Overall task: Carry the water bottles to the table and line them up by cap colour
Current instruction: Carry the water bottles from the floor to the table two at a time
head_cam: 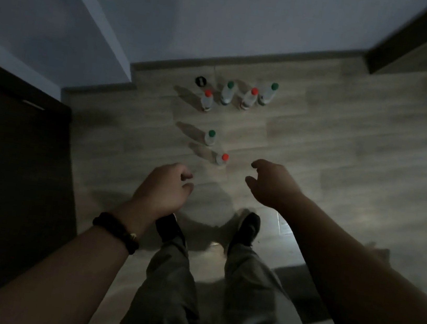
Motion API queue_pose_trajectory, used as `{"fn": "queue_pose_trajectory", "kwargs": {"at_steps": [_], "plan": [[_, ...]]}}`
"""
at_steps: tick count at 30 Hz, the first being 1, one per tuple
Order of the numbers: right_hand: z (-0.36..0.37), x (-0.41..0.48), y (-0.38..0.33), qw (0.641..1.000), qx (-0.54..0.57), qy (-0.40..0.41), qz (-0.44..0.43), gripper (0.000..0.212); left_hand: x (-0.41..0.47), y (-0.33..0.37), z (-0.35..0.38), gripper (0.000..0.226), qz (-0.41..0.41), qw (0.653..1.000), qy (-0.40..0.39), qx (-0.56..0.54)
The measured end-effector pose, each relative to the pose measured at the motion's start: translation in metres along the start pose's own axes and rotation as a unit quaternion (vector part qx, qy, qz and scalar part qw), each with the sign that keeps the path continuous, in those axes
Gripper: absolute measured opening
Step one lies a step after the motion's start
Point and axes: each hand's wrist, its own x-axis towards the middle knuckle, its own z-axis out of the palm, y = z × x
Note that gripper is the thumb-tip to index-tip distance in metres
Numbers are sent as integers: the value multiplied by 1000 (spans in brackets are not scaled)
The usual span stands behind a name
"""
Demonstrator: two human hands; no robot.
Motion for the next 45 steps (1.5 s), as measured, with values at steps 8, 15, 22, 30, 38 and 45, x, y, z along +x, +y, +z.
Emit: {"fn": "queue_pose_trajectory", "kwargs": {"at_steps": [8,15,22,30,38,45], "plan": [[120,83,47,998,38,-39,29,54,59,-55,97,22,-21,999,22,-15],[237,158,97,991,101,-49,66,57,123,-123,212,22,-56,998,-19,-37],[313,229,124,970,216,10,110,63,180,-185,286,21,-37,998,-15,-39],[351,340,110,919,349,123,138,98,243,-226,325,14,-32,999,3,-38],[353,421,102,917,333,219,-1,58,291,-225,339,4,-44,997,4,-56],[330,386,128,949,208,233,-33,30,285,-198,323,10,-106,987,6,-124]]}}
